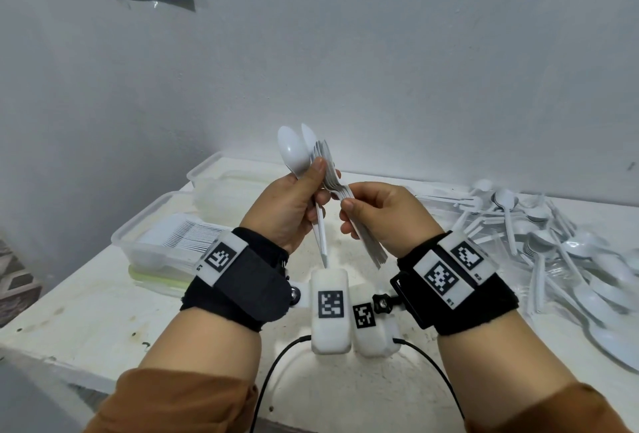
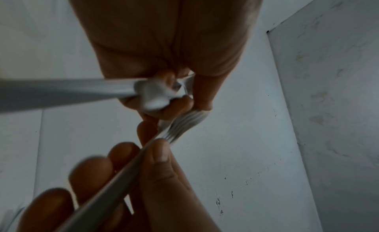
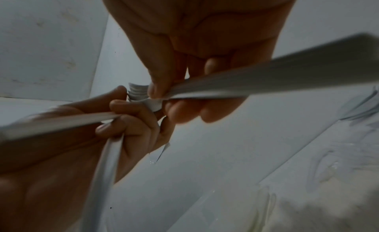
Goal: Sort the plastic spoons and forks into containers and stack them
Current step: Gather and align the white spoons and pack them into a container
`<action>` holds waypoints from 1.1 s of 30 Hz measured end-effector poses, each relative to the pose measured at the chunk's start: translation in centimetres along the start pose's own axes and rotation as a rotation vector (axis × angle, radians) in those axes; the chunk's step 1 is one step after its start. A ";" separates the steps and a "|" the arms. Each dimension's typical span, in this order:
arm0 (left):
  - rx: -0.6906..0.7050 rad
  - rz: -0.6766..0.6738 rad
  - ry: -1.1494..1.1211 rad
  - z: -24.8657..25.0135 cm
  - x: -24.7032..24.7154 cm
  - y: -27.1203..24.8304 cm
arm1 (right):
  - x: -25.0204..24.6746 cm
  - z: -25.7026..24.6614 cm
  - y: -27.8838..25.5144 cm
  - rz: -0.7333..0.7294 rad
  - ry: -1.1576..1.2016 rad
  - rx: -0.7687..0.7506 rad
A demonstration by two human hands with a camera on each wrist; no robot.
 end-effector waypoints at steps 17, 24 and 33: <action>0.110 0.155 0.216 0.5 -1.8 0.1 | -1.7 0.7 0.3 0.135 0.036 0.048; 0.186 0.124 0.329 1.6 -0.7 -0.3 | -1.0 -0.7 0.5 0.103 0.059 -0.019; 0.200 0.136 0.439 2.3 0.2 -0.4 | -0.9 -1.7 1.0 0.088 0.067 -0.050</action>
Point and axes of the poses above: each hand's wrist, its own y-axis towards the middle knuckle, its own x-axis out of the palm, z = x × y, the point moved 10 cm from there along y, towards the middle knuckle, and after that the axes turned 6 degrees about z, right-handed, at the moved point
